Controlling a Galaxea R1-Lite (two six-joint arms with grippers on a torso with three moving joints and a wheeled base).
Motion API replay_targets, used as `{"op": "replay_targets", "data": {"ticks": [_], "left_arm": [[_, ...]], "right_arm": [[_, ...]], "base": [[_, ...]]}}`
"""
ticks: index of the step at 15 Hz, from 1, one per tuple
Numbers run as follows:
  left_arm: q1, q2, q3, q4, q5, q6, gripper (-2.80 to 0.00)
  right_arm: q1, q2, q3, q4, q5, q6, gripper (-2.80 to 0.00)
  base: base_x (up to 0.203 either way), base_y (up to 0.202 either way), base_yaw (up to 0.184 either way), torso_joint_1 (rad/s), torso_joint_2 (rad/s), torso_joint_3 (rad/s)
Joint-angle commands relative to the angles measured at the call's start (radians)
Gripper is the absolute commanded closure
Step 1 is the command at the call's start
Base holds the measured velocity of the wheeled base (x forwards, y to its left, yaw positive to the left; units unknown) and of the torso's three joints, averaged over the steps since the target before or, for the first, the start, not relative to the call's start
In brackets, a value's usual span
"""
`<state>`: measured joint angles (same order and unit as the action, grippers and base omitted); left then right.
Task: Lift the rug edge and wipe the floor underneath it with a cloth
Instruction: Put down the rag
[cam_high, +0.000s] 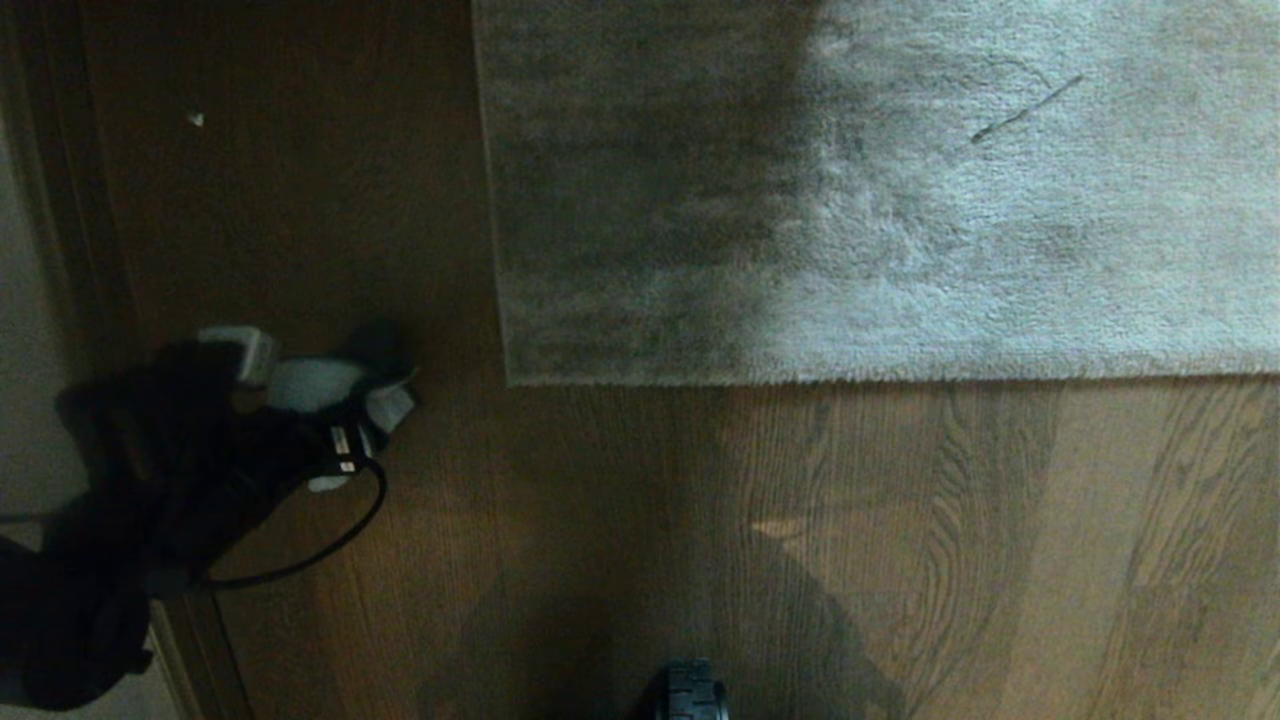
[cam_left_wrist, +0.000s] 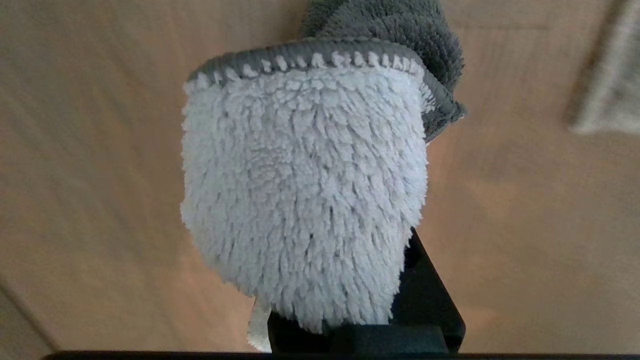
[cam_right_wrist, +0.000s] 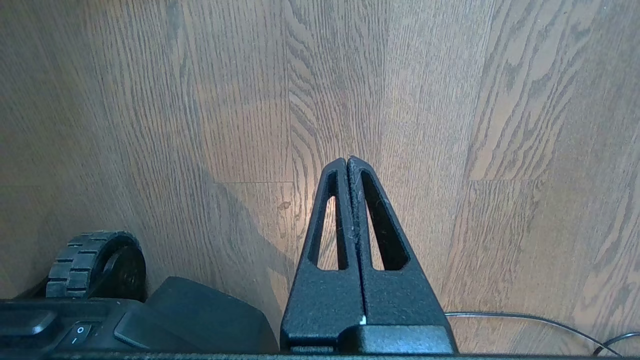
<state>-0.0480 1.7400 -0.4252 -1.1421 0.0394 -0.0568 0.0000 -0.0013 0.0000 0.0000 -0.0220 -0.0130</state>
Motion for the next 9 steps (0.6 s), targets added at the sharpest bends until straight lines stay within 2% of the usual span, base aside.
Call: {"op": "replay_targets", "data": {"ticks": [1, 5, 9], "left_arm": [[0.034, 0.0, -0.029, -0.007, 0.001, 0.025, 0.0], [0.096, 0.0, -0.061, -0.007, -0.001, 0.067, 0.0], [0.131, 0.003, -0.075, -0.007, -0.001, 0.069, 0.0]], "right_arm": [[0.0, 0.001, 0.0, 0.0, -0.001, -0.001, 0.0], [0.0, 0.001, 0.0, 0.0, 0.0, -0.001, 0.0], [0.0, 0.001, 0.0, 0.0, -0.001, -0.001, 0.0]], "base": [[0.0, 0.0, 0.0, 0.0, 0.0, 0.0], [0.0, 0.0, 0.0, 0.0, 0.0, 0.0], [0.0, 0.0, 0.0, 0.0, 0.0, 0.0]]}}
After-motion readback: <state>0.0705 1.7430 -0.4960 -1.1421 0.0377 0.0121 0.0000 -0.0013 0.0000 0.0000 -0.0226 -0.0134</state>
